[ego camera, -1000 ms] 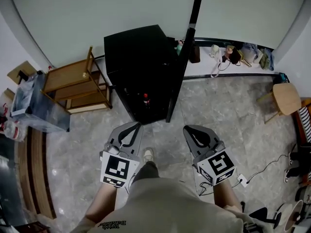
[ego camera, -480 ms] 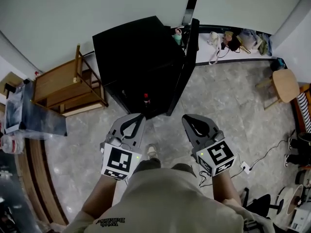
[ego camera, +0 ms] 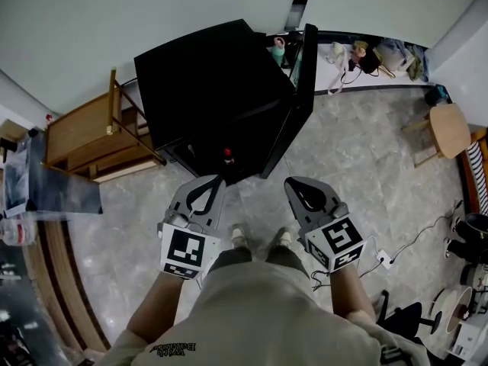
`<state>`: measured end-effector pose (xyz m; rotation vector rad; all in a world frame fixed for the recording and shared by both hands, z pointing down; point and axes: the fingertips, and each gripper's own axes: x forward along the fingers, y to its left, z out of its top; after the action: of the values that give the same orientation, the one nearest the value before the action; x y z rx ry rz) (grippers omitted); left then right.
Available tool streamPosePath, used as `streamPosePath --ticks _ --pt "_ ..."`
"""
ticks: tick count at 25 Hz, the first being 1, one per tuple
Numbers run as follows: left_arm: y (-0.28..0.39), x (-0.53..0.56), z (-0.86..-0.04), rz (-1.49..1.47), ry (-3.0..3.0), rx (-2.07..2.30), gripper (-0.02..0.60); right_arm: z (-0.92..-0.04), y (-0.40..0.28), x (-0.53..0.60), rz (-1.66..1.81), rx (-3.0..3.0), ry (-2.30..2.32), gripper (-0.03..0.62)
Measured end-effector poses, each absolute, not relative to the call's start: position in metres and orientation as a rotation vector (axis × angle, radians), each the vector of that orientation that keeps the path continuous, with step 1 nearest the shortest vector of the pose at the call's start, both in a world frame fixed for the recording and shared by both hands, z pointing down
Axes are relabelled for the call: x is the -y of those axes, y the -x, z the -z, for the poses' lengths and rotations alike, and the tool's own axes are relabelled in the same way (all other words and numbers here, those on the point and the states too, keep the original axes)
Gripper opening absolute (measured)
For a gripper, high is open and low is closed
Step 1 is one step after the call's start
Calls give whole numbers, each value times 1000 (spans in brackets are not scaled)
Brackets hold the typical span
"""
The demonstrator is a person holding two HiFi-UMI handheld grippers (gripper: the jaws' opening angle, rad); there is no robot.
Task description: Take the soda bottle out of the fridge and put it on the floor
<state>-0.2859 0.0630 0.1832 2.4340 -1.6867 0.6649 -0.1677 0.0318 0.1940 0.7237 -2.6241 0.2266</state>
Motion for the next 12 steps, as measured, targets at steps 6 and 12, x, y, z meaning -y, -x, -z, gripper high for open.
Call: streamPosePath --ticks 6,12 --pt "282 -33 -208 -675 -2390 1705 5 -215 163 -4 -254 2608 -684 -5" --pt "277 -3 -256 -656 -2304 1673 6 -243 156 23 -175 2561 -693 -5"
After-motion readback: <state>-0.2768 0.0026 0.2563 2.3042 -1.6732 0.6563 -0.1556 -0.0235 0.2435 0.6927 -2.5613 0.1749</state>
